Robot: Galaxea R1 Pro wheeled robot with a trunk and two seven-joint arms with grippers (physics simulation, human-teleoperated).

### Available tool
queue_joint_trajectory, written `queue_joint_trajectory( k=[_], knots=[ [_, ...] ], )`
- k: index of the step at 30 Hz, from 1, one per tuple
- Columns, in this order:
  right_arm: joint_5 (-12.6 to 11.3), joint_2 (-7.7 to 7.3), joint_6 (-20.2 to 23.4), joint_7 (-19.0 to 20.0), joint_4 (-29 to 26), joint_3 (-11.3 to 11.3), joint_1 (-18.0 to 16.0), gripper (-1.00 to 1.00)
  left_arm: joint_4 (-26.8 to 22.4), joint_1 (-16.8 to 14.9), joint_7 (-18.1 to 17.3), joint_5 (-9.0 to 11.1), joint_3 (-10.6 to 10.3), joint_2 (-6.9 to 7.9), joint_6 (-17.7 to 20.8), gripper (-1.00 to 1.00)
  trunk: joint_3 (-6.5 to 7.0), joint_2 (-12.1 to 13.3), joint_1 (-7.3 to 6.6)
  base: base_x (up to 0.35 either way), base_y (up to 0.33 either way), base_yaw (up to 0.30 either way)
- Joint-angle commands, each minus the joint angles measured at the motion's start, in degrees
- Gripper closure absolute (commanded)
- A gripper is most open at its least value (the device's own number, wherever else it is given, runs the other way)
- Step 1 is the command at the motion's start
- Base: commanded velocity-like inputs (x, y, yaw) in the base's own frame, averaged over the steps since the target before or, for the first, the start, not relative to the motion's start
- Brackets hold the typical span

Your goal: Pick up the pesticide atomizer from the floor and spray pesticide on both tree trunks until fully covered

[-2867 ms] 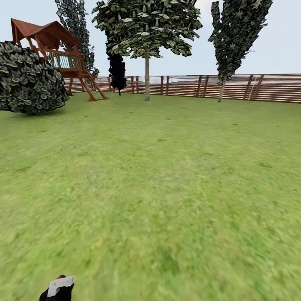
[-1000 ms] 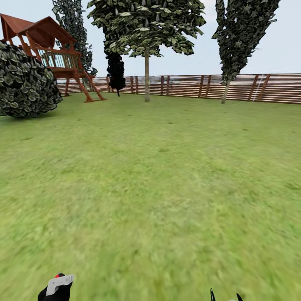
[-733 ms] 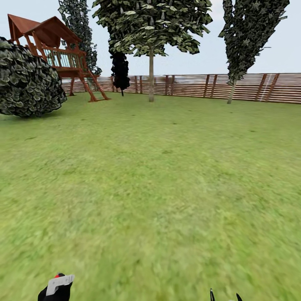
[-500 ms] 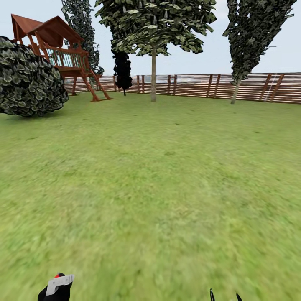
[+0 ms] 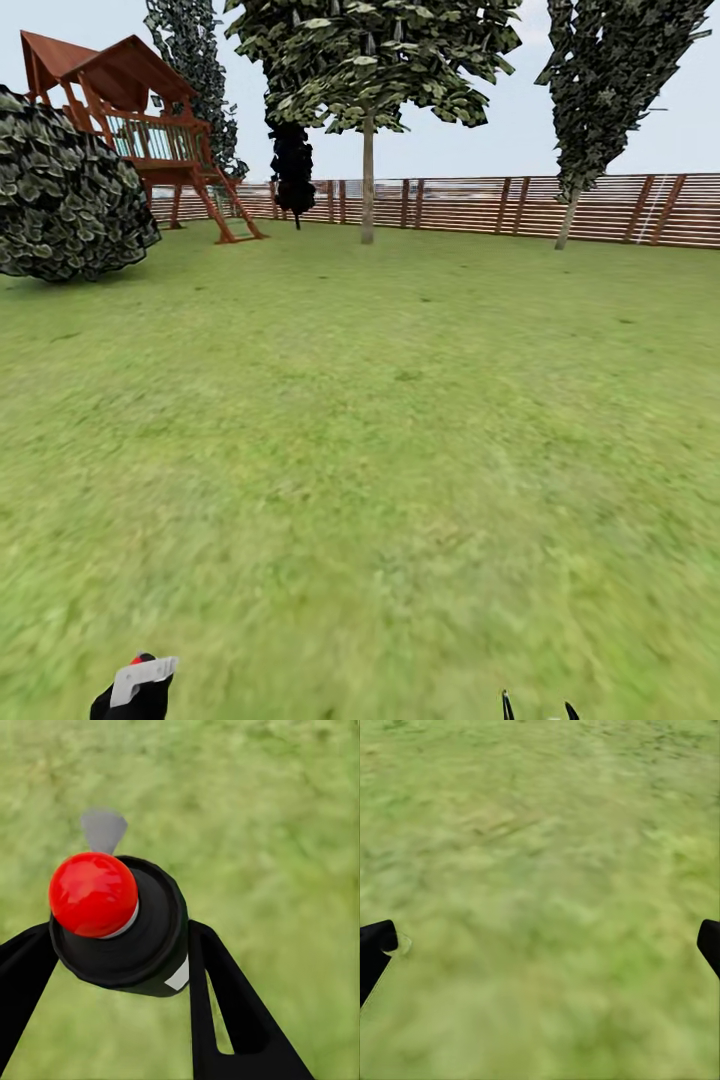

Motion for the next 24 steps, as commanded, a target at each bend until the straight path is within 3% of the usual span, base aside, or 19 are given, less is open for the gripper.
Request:
queue_joint_trajectory(
  k=[1, 24],
  knots=[
    [0.00, 0.00, 0.00, 0.00, 0.00, -0.02, 0.00, -1.00, -0.01, -0.03, -0.03, -0.01, 0.00, 0.00, 0.00, 1.00, 0.00, 0.00, 0.00, 0.340, 0.000, 0.000],
    [0.01, 0.00, -0.05, 0.09, -0.01, -0.09, 0.00, -1.00, -0.18, -0.02, -0.09, -0.04, 0.00, 0.00, 0.00, 1.00, 0.00, 0.00, 0.00, 0.340, 0.000, 0.000]
  ],
)
